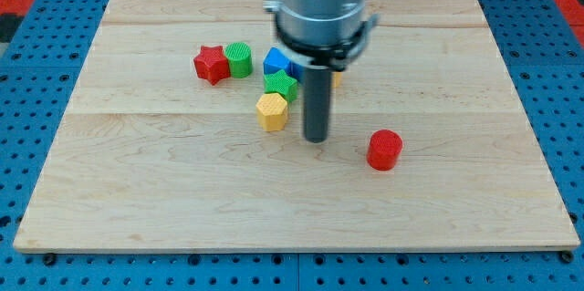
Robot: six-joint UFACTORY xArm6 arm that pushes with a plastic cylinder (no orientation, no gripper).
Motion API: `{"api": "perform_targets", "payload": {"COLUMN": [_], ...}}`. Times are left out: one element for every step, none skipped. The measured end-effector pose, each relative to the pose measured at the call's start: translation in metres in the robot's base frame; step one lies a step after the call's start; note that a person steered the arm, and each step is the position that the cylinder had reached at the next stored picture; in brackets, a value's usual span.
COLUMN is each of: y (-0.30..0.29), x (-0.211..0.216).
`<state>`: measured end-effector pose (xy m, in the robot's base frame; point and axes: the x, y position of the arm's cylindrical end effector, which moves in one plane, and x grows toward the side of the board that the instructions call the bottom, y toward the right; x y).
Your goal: Slide the red circle below the yellow hexagon
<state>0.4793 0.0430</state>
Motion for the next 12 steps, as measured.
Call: {"api": "perform_targets", "payload": {"y": [0.055, 0.099, 0.122, 0.111, 0.066, 0.017, -0.002, 0.001, 0.029, 0.029, 0.01, -0.014], "x": [-0.009, -0.007, 0.011, 0.03, 0.037, 0.037, 0.038, 0.042, 0.042, 0.042, 0.041, 0.038]}}
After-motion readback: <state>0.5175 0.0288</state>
